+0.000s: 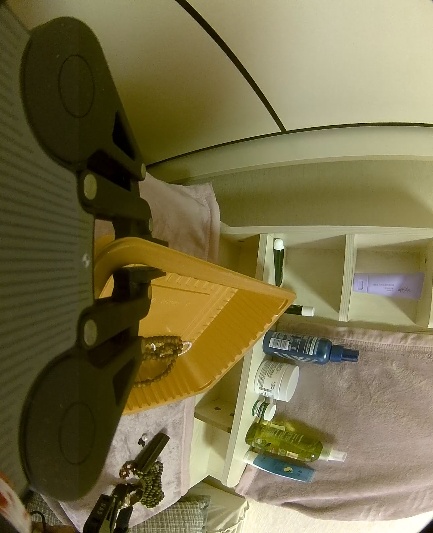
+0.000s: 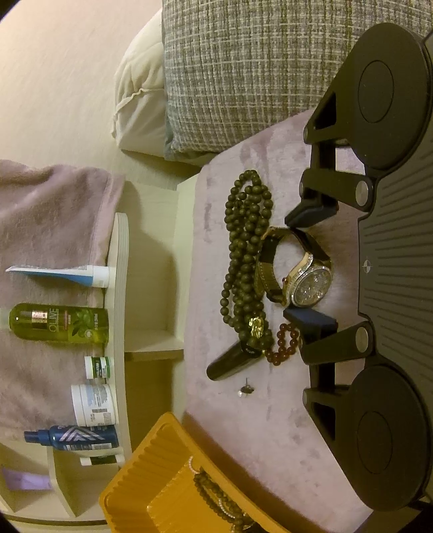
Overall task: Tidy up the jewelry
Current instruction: 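Move the right gripper to the silver watch and grasp its black strap, then carry the silver watch into the orange tray and open the right gripper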
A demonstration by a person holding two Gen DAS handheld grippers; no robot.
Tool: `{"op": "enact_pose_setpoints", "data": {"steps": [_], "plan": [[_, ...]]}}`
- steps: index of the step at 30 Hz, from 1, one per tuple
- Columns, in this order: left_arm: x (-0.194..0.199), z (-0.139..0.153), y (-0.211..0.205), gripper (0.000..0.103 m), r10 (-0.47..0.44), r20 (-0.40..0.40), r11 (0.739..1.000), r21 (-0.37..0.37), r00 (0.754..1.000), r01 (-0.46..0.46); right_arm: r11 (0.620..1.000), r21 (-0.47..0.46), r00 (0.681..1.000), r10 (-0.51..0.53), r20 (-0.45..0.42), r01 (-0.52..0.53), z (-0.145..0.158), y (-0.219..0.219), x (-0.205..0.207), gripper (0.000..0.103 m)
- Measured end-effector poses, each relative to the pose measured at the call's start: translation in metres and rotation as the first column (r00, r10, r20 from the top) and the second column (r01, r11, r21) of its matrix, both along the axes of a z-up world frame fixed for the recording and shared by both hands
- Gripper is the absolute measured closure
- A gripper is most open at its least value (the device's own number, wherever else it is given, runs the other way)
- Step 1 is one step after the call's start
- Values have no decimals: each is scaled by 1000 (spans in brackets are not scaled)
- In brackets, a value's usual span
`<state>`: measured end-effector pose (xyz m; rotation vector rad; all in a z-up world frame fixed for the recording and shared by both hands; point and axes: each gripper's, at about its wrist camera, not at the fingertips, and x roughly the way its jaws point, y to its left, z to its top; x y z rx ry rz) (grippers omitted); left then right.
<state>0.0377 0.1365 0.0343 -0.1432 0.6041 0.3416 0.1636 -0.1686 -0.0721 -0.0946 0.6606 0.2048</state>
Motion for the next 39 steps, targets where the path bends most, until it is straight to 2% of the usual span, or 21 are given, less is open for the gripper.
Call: {"op": "enact_pose_setpoints", "data": {"steps": [2, 4, 25, 30, 33, 39], "plan": [[0, 0, 0, 96, -1, 0, 1000, 1, 1000, 1, 1000, 1, 1000, -2, 2, 2, 1, 0, -1, 64], [0, 0, 0, 96, -1, 0, 1000, 2, 1000, 1, 1000, -2, 1000, 1, 5, -1, 1, 0, -2, 67], [0, 0, 0, 96, 1, 1, 1000, 1, 1000, -1, 998, -21, 991, 54, 124, -52, 29, 13, -1, 68], [0, 0, -1, 96, 0, 1, 1000, 0, 1000, 0, 993, 7, 982, 117, 148, -119, 44, 34, -5, 68], [-1, 1, -1, 96, 0, 0, 1000, -1, 1000, 0, 980, 53, 973, 182, 142, -191, 52, 52, -6, 68], [-1, 2, -2, 96, 0, 2, 1000, -4, 1000, 0, 906, 146, 917, 387, 98, -397, 57, 100, -11, 68]]}}
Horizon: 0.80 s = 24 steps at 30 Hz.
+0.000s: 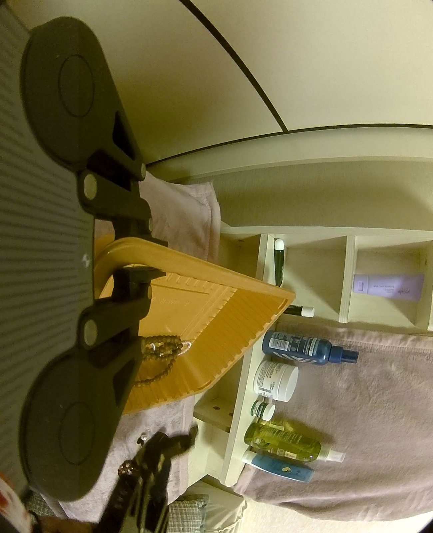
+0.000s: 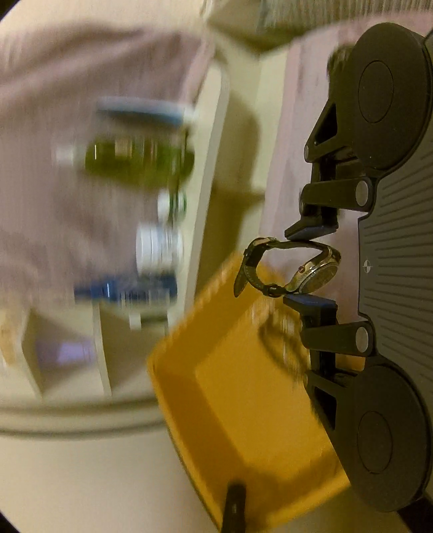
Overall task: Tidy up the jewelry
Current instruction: 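Carry the silver watch into the orange tray and open the right gripper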
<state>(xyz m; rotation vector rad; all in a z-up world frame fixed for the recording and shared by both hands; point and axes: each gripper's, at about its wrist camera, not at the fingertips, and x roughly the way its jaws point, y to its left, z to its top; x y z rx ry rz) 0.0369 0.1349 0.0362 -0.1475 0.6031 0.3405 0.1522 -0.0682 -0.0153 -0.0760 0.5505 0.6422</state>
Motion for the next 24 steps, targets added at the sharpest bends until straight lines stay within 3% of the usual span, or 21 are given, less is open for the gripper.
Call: {"op": "enact_pose_setpoints", "data": {"steps": [8, 16, 17, 20, 24], "plan": [[0, -1, 1, 96, 0, 1, 1000, -5, 1000, 0, 984, 20, 982, 180, -53, -180, -2, 54, -13, 68], [2, -1, 3, 95, -2, 4, 1000, -11, 1000, 2, 965, 41, 962, 262, -73, -260, -8, 78, -17, 67], [2, -1, 3, 95, -2, 4, 1000, -11, 1000, 2, 963, 43, 961, 267, -74, -264, -8, 79, -17, 66], [1, -1, 4, 96, -2, 3, 1000, -13, 1000, 2, 958, 54, 956, 286, -65, -283, -8, 79, -17, 43], [2, -2, 5, 96, 1, 3, 1000, -16, 1000, -1, 970, 75, 972, 234, -19, -232, 0, 61, -18, 42]]}}
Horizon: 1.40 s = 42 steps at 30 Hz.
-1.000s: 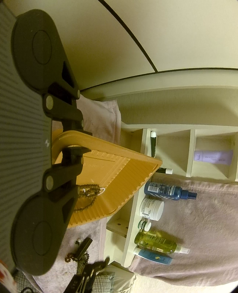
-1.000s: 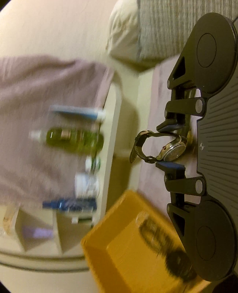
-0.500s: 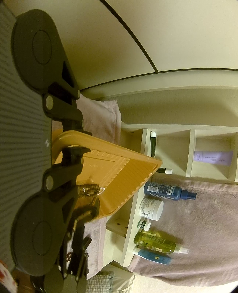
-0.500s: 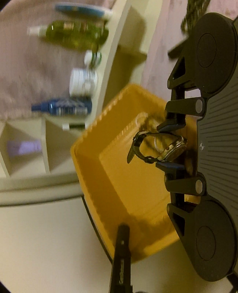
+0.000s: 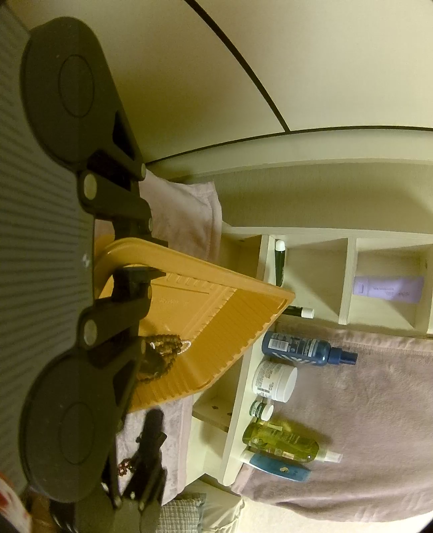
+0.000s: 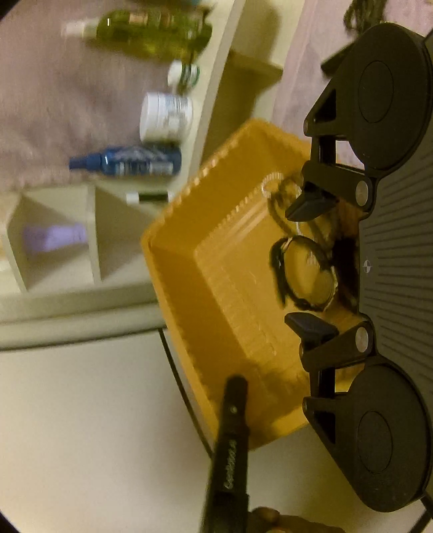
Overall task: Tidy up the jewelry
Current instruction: 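Carry the silver watch into the orange tray and open the right gripper, then grasp the small silver earring on the towel with the right gripper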
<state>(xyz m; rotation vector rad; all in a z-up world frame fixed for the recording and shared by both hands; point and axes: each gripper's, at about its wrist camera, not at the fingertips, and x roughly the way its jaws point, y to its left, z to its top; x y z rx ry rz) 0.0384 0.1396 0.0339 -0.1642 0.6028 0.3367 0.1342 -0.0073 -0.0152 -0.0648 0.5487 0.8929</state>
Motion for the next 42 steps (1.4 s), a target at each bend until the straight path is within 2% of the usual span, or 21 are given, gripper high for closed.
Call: {"op": "enact_pose_setpoints", "data": {"steps": [7, 10, 15, 18, 24, 29, 30, 32, 40, 42], "plan": [[0, 0, 1, 96, -1, 3, 1000, -2, 1000, 1, 986, -36, 986, -162, 30, 163, -3, -51, 1, 42], [-1, -1, 0, 96, -1, 4, 1000, 2, 1000, 1, 964, -81, 967, -253, 28, 255, -13, -82, -2, 42], [-1, -1, 0, 96, -2, 2, 1000, 6, 1000, 2, 907, -111, 911, -412, -29, 406, -28, -131, 2, 42], [-1, 0, -1, 96, -2, 2, 1000, 11, 1000, 2, 886, -119, 890, -455, -38, 448, -33, -149, 2, 42], [-1, 0, -2, 96, -4, -1, 1000, 16, 1000, 4, 863, -128, 867, -497, -37, 489, -36, -162, 4, 42], [-1, 1, -3, 96, -6, -3, 1000, 23, 1000, 6, 820, -176, 832, -555, -10, 545, -44, -170, 11, 43], [-2, 1, -3, 96, -6, -3, 1000, 23, 1000, 6, 815, -182, 828, -560, -9, 550, -46, -173, 12, 44], [-1, 1, -4, 96, -6, -4, 1000, 25, 1000, 6, 808, -199, 824, -566, -7, 554, -50, -176, 16, 55], [-1, 1, -4, 96, -5, -7, 1000, 31, 1000, 5, 802, -224, 822, -569, -4, 554, -60, -180, 28, 76], [-1, 1, -4, 96, -6, -8, 999, 32, 1000, 6, 803, -227, 824, -566, -1, 551, -60, -179, 29, 86]]}}
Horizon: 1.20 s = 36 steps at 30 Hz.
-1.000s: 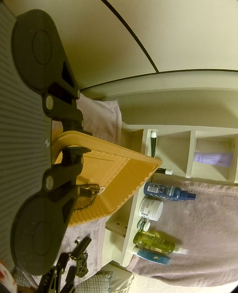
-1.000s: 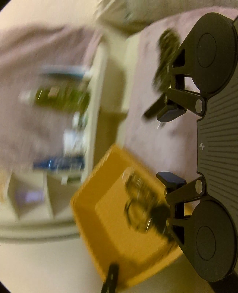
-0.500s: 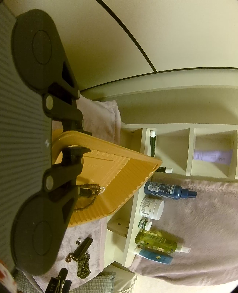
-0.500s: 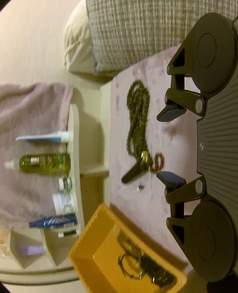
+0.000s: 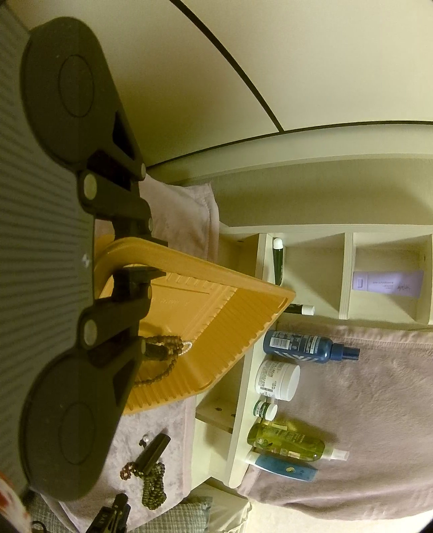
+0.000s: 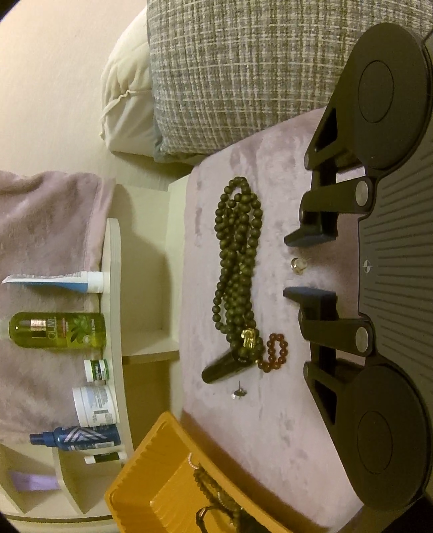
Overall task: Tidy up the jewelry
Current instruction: 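Grasp the small silver earring on the towel with the right gripper, then carry the earring into the orange tray and open the right gripper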
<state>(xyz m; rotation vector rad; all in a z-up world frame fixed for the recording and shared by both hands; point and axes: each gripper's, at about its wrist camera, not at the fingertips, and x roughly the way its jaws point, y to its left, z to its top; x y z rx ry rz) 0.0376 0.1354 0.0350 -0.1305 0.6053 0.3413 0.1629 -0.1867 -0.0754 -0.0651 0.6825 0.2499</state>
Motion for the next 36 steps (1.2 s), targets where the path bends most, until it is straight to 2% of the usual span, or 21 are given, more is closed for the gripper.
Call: {"op": "enact_pose_setpoints", "data": {"steps": [1, 5, 10, 17, 19, 23, 30, 36], "plan": [[0, 0, 0, 96, 0, 0, 1000, 0, 1000, 0, 1000, -4, 1000, 3, -2, -3, 0, 1, 0, 94], [0, 0, 0, 96, 0, 1, 1000, -1, 1000, 0, 1000, -5, 1000, 8, -3, -8, 1, 1, 0, 94], [0, 0, 0, 96, -1, 2, 1000, 0, 1000, 1, 999, -10, 999, 36, 37, -35, 12, 7, -6, 94], [0, 0, 0, 96, -1, 2, 1000, 0, 1000, 1, 977, 101, 981, 178, 82, -185, 47, 43, -15, 94], [0, 0, 0, 96, 0, 2, 1000, -1, 1000, 0, 956, 138, 965, 247, 86, -257, 54, 62, -19, 94], [-1, 0, 0, 96, -2, 3, 1000, -3, 1000, 2, 895, 177, 911, 396, 110, -410, 67, 99, -30, 94], [-1, -1, 1, 96, -3, 5, 1000, -7, 1000, 3, 813, 169, 830, 544, 123, -558, 73, 146, -42, 94], [-1, -1, 2, 96, -4, 6, 1000, -10, 1000, 4, 795, 166, 812, 573, 111, -584, 69, 160, -40, 94]]}}
